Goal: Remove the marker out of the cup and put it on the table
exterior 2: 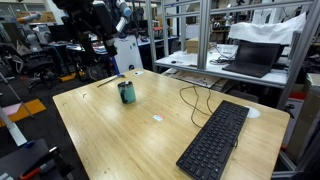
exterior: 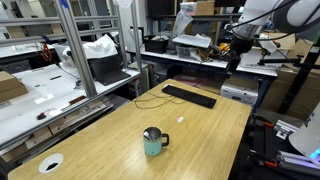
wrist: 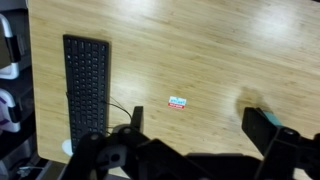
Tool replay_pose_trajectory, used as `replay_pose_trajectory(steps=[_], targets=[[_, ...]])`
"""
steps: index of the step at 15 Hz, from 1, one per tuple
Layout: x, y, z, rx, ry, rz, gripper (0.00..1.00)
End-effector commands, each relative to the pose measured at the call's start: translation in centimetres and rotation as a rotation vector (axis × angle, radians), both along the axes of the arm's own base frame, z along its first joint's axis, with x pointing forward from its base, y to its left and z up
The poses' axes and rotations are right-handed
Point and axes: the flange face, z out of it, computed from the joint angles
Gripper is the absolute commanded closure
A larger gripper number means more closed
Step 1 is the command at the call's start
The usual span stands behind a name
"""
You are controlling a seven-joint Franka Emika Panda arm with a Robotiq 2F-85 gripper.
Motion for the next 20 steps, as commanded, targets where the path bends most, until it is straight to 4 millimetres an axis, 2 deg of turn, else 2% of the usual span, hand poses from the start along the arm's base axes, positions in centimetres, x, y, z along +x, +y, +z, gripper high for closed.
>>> replay_pose_trajectory(steps=[1,8,15,16,20], targets=[[3.1,1.9,-0.9,-0.002,-0.034,0.129,0.00],[7.0,6.0,-3.8,0.109,-0.137,0.285,0.00],[8.8,12.5,-7.9,0.202,-0.060,0.523,0.00],[7.8,11.9,-7.8,0.183,-0.071,0.463,0.00],[8.5,12.6,-8.4,0.184,-0.063,0.507,0.00]])
